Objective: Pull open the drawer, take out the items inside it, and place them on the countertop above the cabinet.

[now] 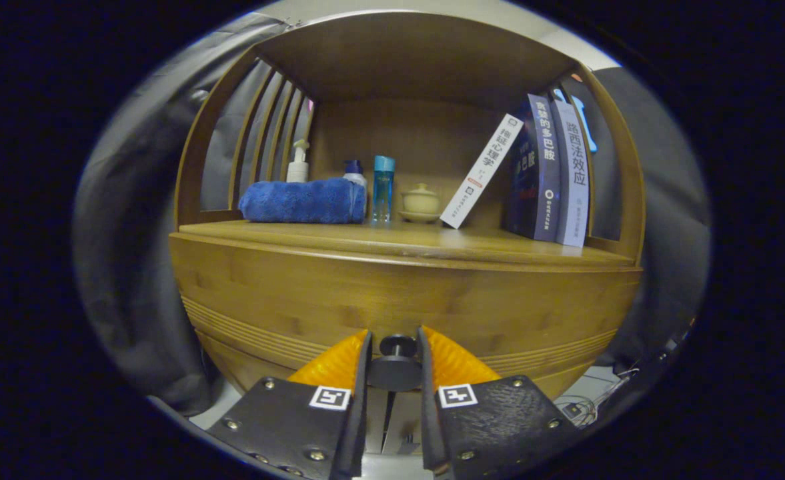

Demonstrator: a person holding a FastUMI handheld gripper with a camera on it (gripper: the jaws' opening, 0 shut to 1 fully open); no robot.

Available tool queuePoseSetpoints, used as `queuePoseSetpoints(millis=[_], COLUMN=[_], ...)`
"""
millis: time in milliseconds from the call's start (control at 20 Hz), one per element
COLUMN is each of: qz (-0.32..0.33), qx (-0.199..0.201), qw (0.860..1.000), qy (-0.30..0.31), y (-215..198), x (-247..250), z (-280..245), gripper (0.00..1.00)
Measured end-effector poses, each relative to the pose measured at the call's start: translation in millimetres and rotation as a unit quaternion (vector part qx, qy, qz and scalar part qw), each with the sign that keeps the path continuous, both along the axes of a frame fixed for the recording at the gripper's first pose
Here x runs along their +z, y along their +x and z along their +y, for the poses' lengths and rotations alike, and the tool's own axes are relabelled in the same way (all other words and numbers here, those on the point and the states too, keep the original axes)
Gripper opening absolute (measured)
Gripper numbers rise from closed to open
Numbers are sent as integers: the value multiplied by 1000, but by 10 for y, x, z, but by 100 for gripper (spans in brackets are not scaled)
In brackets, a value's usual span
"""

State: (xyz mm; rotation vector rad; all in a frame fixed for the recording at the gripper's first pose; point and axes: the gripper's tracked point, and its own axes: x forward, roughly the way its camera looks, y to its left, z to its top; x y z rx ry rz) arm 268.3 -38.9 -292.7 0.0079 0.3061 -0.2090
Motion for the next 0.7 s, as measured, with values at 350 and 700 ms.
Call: queuePoseSetpoints(millis=[350,700], qz=[10,13], qx=[-2,9], qw=[1000,1000], qy=[-8,-22], y=[-132,-588], x=[16,94], z=[9,103], gripper=[24,24])
